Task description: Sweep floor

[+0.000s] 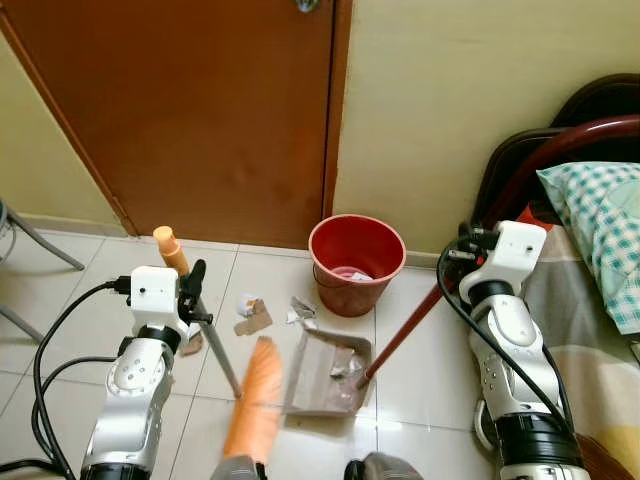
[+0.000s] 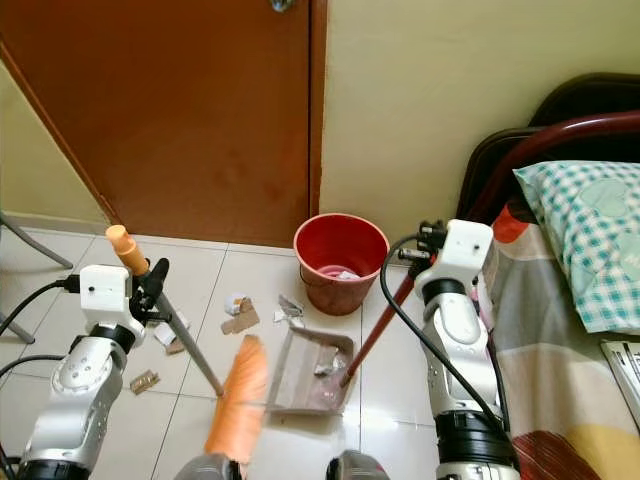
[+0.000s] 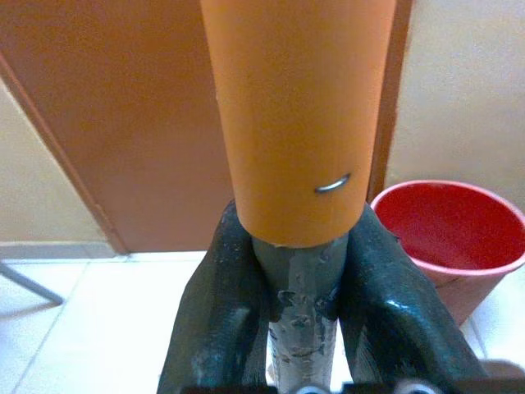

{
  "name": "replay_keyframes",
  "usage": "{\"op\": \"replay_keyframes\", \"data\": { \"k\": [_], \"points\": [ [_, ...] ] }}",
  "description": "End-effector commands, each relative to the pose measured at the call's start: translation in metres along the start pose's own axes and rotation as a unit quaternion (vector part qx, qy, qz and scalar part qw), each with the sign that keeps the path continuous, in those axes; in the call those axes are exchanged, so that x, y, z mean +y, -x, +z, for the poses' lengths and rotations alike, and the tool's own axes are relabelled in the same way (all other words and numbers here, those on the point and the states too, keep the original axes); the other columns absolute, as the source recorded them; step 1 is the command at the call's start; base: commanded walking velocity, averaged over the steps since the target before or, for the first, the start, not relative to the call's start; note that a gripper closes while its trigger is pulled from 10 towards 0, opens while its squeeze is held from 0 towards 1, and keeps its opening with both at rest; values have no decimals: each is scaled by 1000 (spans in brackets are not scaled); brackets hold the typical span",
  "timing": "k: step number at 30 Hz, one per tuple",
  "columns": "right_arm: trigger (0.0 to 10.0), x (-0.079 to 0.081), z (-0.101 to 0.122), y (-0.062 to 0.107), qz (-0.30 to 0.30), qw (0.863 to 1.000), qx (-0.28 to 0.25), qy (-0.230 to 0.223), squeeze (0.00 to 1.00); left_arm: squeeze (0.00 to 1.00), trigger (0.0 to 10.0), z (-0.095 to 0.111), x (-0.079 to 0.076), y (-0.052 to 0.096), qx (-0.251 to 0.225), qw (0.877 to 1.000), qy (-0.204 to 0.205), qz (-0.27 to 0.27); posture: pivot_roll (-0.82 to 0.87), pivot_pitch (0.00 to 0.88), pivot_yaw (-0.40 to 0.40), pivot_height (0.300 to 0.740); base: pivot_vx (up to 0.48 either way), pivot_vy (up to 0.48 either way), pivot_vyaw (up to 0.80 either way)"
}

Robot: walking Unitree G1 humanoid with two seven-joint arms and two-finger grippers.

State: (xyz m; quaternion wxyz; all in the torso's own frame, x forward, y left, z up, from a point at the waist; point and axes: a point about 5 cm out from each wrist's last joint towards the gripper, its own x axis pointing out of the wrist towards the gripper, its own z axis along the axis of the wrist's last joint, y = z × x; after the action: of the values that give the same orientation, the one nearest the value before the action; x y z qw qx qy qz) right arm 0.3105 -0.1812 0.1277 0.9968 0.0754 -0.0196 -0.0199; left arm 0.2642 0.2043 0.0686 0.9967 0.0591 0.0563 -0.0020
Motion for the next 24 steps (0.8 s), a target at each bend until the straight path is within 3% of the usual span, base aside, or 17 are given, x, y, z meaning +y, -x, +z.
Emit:
{"op": "replay_keyframes", "data": {
  "k": [1,9,11,14,16,24],
  "points": [
    [10000,13,19,-6,31,999,-27,-27,0,0,10000,-8,9,2,21,999,-47,17,-9,0,-1,740,0,0,0],
    [10000,39,50,-23,82,993,-52,-68,0,0,10000,-10,-1,-1,15,999,-41,12,-18,7,-8,740,0,0,0],
    [10000,52,69,-31,105,989,-73,-80,0,0,10000,-9,-4,-4,12,999,-38,8,-18,12,-9,740,0,0,0],
    [10000,54,74,-34,109,988,-79,-80,0,0,10000,-9,-5,-4,11,999,-38,7,-17,16,-9,740,0,0,0],
    [10000,60,108,-48,120,981,-125,-82,0,0,10000,-7,-10,-9,9,999,-35,2,-17,17,-9,740,0,0,0],
    [10000,62,134,-55,127,975,-167,-70,0,0,10000,-6,-12,-11,5,999,-33,1,-19,19,-9,740,0,0,0]
  ]
}}
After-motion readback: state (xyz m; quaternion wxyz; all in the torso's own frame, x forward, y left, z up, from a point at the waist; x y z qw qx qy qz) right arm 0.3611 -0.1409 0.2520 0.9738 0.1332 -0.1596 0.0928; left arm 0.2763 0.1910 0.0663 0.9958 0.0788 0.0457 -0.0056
